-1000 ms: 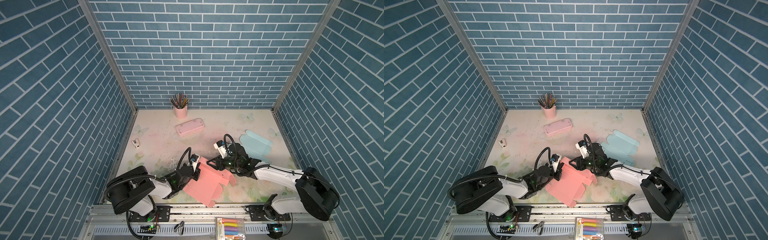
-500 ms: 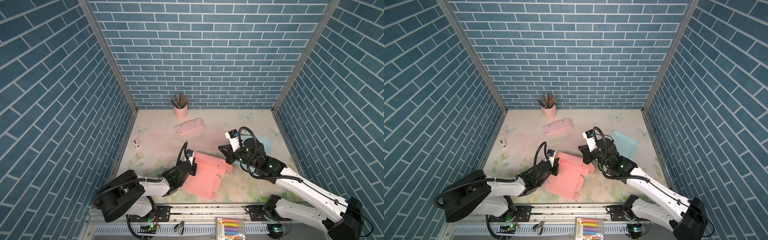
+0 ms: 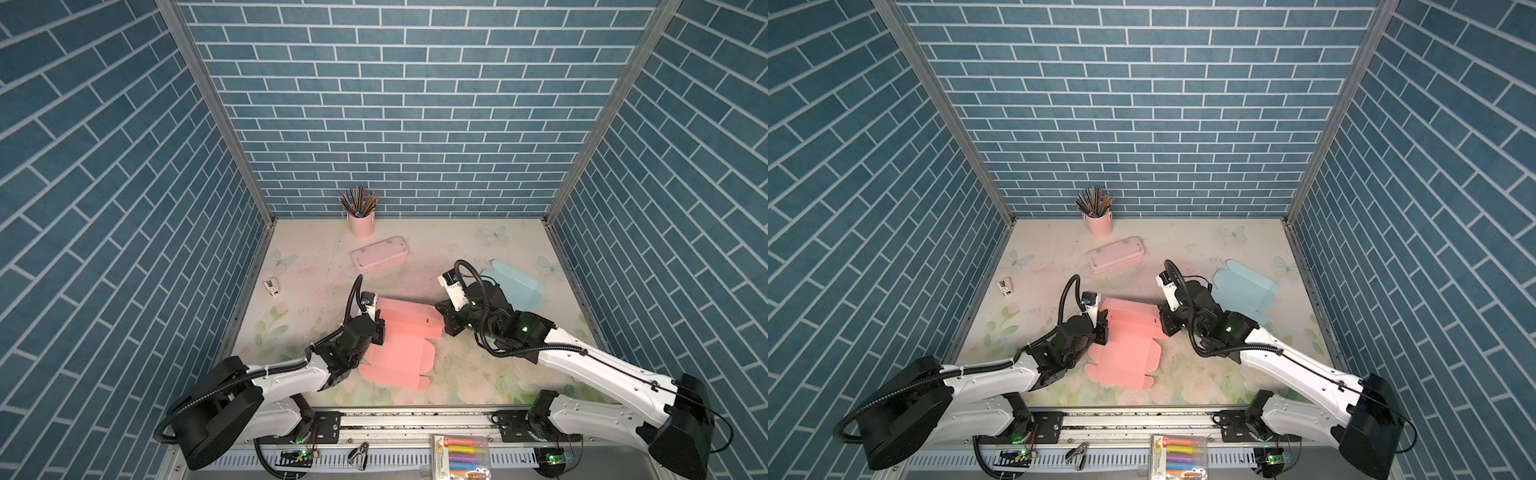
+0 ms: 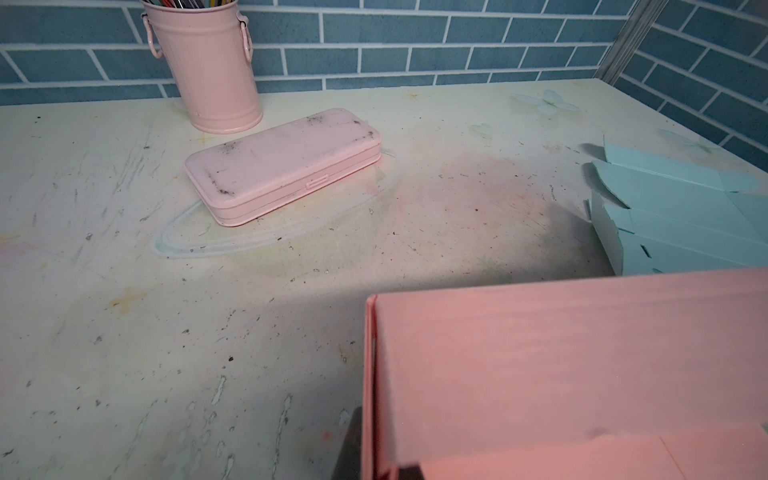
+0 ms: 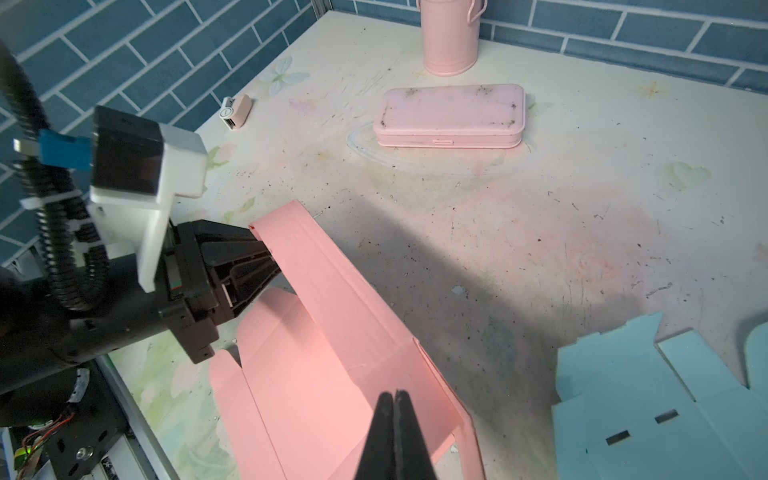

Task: Fold the paper box
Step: 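Release the right gripper and move it over the pink box's far end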

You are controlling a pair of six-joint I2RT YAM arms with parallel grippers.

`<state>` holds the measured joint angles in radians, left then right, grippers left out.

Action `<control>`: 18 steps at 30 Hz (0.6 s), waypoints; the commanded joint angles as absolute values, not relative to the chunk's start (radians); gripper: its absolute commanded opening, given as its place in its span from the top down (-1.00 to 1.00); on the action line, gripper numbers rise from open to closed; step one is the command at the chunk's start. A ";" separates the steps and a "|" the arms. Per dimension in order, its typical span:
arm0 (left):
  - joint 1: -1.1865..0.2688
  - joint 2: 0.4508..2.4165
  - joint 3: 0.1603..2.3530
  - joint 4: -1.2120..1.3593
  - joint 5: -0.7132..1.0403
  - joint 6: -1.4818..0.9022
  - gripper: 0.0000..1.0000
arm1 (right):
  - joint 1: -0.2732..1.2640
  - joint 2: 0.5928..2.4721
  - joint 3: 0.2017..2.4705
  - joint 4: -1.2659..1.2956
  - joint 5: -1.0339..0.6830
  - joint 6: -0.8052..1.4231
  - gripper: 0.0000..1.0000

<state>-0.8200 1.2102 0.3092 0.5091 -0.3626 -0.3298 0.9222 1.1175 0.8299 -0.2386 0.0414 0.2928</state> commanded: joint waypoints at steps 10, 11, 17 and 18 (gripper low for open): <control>-0.811 1.196 0.329 0.485 -0.354 -0.373 0.91 | 0.983 1.242 0.878 -0.298 0.144 0.256 1.00; -0.811 1.192 0.327 0.487 -0.352 -0.374 0.91 | 0.986 1.247 0.878 -0.296 0.143 0.256 1.00; -0.810 1.181 0.327 0.491 -0.332 -0.367 0.91 | 0.989 1.270 0.871 -0.242 0.105 0.258 1.00; -0.809 1.177 0.328 0.490 -0.326 -0.367 0.91 | 0.989 1.273 0.872 -0.229 0.094 0.256 1.00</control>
<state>-0.8154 1.1969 0.3210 0.4751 -0.3416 -0.3515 0.9829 1.2621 0.8448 -0.2596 0.1066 0.2798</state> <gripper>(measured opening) 0.089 0.044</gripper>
